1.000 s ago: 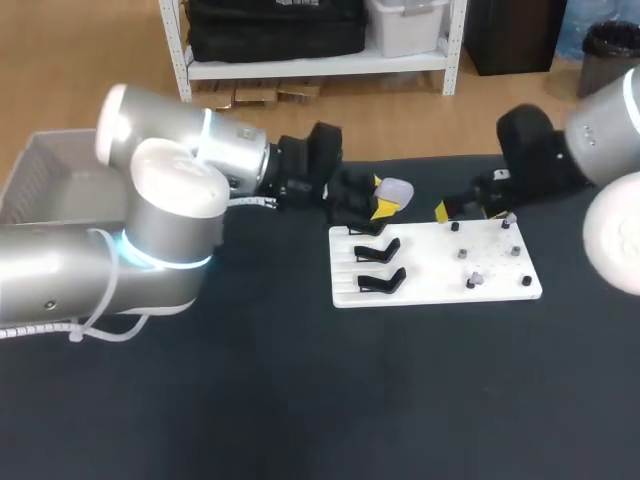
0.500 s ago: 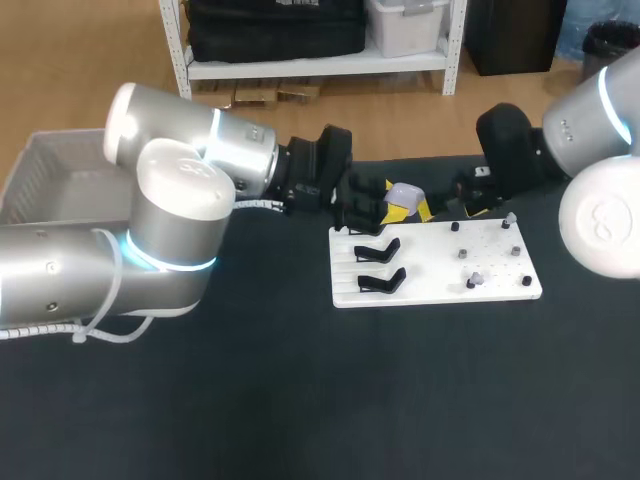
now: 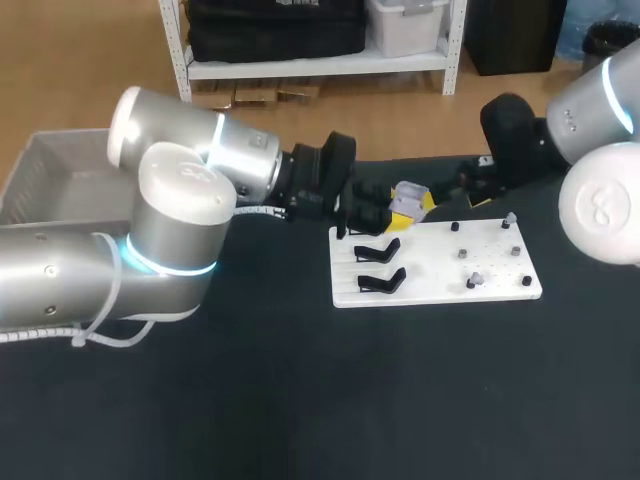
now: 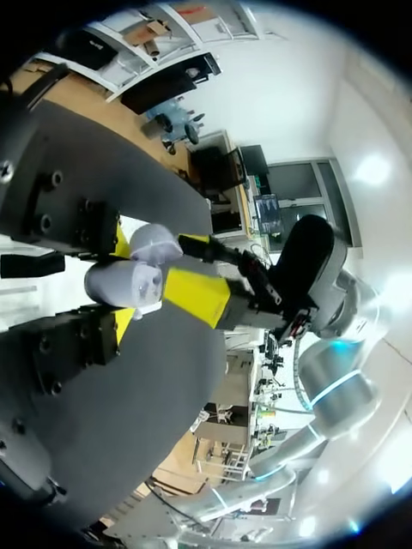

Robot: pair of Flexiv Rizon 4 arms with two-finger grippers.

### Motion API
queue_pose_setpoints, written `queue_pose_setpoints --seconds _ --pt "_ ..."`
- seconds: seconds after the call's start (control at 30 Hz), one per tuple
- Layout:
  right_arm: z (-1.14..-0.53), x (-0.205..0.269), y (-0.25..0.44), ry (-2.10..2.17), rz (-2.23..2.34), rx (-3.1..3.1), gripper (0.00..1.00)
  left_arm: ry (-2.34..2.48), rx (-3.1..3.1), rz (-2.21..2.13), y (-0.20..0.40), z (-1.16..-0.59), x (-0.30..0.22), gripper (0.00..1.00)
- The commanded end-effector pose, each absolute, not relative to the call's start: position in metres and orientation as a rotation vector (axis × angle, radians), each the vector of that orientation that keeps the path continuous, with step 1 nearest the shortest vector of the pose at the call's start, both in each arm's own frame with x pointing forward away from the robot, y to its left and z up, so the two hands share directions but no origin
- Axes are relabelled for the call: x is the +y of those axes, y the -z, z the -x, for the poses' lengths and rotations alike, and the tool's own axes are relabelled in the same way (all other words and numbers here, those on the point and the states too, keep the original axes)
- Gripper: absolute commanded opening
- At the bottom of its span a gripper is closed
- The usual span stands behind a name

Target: Pick up each earbud case from the left stands, insert the matching earbuds, close the lid, and place the case in the box.

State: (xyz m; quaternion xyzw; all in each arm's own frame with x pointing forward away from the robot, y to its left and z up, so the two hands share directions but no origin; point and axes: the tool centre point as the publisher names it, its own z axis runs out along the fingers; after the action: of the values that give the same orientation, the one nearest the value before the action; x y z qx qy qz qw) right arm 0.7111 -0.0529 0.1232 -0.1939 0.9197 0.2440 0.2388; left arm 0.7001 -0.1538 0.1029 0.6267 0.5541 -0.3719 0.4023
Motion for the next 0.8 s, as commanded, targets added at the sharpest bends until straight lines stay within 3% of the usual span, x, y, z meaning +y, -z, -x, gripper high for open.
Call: queue_pose_setpoints --seconds 0.03,0.4,0.8 --pt "-0.708 -0.066 -0.127 -0.566 0.508 2.538 1.0 0.968 1.385 -1.552 -0.097 -0.7 -0.151 0.0" --pt "-0.722 -0.124 -0.114 -0.189 0.501 2.662 1.0 1.058 1.215 -1.377 -0.112 -0.705 -0.146 0.0" --pt "-0.735 -0.15 -0.079 0.031 0.417 2.787 1.0 1.162 1.143 -1.301 -0.132 -0.715 -0.144 0.0"
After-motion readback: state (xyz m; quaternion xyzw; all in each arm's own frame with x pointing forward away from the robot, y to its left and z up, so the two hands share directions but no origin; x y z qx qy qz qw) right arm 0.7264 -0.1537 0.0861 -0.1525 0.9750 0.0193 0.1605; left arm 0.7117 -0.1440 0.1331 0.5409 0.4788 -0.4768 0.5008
